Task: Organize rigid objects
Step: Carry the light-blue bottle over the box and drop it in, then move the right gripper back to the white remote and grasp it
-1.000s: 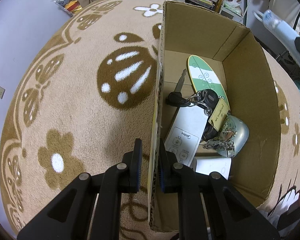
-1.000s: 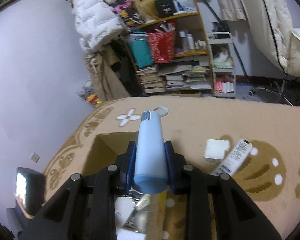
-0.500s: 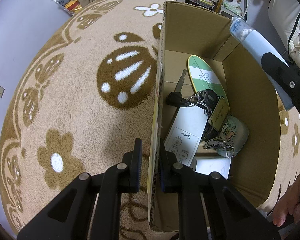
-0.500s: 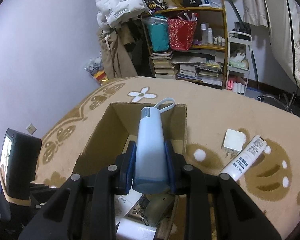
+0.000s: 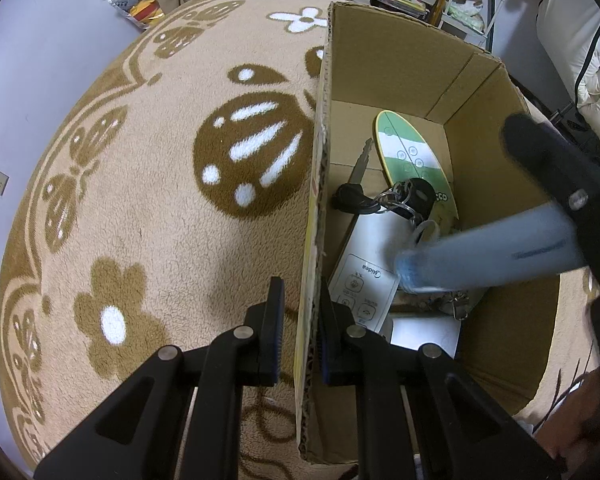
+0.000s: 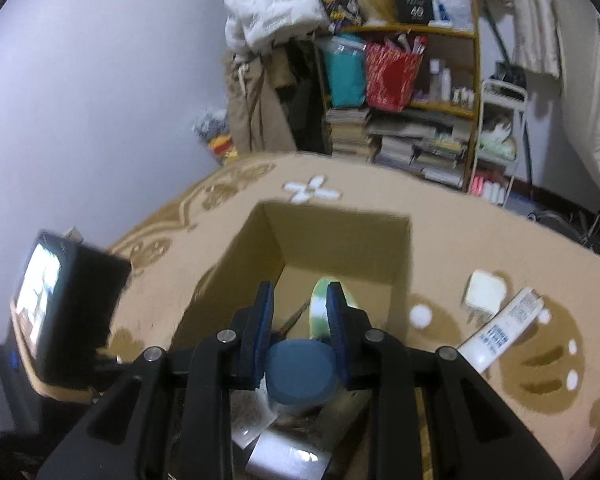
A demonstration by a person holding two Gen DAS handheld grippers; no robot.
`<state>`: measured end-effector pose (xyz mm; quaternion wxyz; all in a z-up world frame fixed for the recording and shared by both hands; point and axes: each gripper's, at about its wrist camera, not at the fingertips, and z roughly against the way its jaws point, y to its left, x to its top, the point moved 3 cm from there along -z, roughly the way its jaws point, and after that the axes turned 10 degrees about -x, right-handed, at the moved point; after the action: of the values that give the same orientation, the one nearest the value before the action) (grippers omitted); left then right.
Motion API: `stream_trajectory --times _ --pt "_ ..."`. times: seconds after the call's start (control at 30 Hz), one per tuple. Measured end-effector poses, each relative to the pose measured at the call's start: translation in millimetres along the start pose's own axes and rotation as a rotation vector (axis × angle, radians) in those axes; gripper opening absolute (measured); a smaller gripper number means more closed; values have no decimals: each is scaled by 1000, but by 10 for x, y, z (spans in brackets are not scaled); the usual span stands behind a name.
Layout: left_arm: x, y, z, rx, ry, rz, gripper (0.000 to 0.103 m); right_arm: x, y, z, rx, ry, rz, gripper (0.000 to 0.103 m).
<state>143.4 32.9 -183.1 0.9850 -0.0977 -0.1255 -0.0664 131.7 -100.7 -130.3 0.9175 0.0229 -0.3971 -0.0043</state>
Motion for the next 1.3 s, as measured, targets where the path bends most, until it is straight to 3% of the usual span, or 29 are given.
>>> stream_trajectory --times 0.13,0.2,0.23,0.33,0.57,0.83,1.0,1.3 --pt "-5 1 -4 -4 0 5 15 7 8 44 15 -10 2 21" --pt "-10 -4 -9 -8 2 6 14 35 -43 100 10 -25 -14 25" --pt "-13 -8 -15 -5 3 4 14 44 -60 120 9 -30 -20 33" --pt "-13 -7 -11 -8 3 5 14 107 -206 200 -23 -62 -60 69" --pt "-5 -8 -10 5 2 -7 14 280 -647 167 -153 -92 -130 97" --pt "-2 -15 -4 4 3 -7 14 228 -1317 -79 -322 -58 -228 97" --pt "-1 -15 -4 4 3 -7 14 7 -1666 -308 -366 10 -302 97" --pt "0 -14 -7 4 4 -8 14 -301 -1885 -659 -403 110 -326 97"
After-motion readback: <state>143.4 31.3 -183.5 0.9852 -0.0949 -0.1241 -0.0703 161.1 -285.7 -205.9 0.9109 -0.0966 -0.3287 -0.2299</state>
